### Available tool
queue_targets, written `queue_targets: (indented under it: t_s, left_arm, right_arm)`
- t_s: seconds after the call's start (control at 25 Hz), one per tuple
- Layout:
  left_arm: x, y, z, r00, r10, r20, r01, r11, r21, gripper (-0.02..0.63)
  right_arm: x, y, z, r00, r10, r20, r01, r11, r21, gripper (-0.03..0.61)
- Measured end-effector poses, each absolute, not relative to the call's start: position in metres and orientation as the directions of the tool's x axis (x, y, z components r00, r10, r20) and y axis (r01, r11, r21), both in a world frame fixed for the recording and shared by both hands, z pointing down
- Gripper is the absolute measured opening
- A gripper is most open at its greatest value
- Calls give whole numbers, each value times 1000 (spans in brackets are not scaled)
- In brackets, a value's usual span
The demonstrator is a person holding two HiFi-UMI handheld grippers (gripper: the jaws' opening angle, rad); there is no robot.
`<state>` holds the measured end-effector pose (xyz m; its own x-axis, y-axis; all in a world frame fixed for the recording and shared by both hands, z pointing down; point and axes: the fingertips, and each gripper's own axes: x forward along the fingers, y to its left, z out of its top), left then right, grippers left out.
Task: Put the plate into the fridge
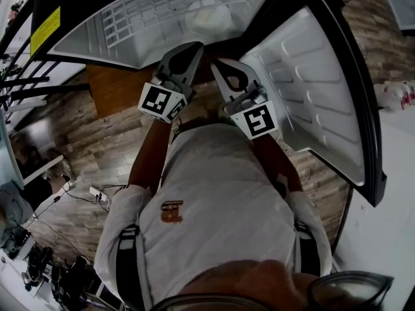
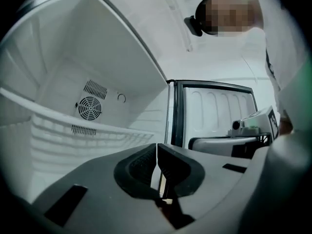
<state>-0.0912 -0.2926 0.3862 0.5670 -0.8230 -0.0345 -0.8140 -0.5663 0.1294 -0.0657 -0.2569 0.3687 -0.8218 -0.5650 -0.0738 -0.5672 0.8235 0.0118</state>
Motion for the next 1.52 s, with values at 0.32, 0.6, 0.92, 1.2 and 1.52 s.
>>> queue_targets:
  t_s: [0.32,0.6,0.92,1.2,1.52]
  left_arm:
    - [-92,-268,360,540,-835,-103,-840,-543,-4,18]
    - [-94,-253,359,520,-848,-107,-852,-524,12,18]
    - [-94,-246,354,499,-859,-120,-864,-504,15,18]
    - [-99,-243,357,479,-871,-112,-875,-484,22,18]
    - [-104,-239,357,468,-877,-109,-880,-474,28,18]
  right_arm:
    - [-69,-248,358,-840,-531,-110,-536,844,12,32]
    - [-71,-241,354,-852,-509,-125,-515,857,19,32]
    - [-72,-240,353,-860,-494,-127,-500,866,19,32]
    - [-74,-236,355,-866,-484,-123,-490,871,21,32]
    - [-80,-231,355,-872,-475,-119,-479,877,14,32]
